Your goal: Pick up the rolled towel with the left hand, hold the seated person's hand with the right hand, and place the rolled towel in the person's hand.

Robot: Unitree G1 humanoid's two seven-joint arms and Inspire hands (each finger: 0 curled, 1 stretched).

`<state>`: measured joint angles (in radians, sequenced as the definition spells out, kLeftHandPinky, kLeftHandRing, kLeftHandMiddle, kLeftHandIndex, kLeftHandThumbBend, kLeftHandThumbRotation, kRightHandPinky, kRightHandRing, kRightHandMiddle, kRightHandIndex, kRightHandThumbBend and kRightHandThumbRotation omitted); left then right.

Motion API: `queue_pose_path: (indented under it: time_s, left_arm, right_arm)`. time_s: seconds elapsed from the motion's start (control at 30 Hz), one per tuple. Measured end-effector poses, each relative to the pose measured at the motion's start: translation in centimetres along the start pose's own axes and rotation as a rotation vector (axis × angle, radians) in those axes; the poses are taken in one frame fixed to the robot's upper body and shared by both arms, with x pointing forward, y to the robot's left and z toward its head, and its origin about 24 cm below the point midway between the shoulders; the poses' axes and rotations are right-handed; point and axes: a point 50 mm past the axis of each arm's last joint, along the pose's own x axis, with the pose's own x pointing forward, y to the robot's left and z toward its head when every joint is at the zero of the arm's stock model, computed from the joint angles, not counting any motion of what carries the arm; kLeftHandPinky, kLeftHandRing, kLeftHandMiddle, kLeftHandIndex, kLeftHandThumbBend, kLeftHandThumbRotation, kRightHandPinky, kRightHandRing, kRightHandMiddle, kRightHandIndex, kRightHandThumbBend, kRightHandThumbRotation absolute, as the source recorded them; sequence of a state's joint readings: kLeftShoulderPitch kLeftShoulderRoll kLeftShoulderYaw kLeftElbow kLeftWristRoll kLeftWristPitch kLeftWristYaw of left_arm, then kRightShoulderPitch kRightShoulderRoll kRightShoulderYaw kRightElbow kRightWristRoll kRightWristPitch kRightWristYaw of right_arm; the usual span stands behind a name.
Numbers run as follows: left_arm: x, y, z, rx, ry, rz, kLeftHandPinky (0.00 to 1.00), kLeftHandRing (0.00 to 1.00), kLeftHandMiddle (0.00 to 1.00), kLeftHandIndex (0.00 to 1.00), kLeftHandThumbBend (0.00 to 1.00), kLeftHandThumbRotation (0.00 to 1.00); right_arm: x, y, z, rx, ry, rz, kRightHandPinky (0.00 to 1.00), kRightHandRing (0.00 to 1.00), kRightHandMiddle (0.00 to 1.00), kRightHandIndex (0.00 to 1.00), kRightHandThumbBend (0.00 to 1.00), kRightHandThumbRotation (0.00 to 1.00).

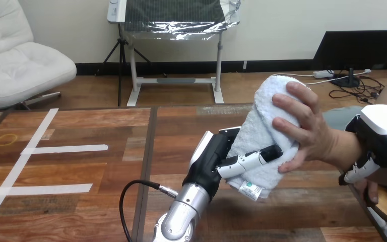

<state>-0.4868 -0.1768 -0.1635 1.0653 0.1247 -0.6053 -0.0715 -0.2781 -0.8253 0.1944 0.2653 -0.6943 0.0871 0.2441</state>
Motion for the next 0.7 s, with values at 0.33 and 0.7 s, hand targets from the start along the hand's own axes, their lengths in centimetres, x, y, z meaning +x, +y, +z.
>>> queue_pose_path:
  time_s: [0.33,0.7]
  left_arm:
    - [0.00,-0.11,0.00,0.001,0.000,-0.017,0.32,0.39,0.46,0.49,0.97,0.52]
    - [0.02,-0.70,0.02,0.031,0.001,-0.083,0.44,0.57,0.64,0.69,1.00,0.63]
  right_arm:
    - [-0.06,-0.10,0.23,-0.002,0.002,0.026,0.68,0.78,0.83,0.83,0.82,0.00]
    - [-0.42,0.05,0.61,-0.001,-0.006,0.050,0.81,0.89,0.91,0.88,0.81,0.00]
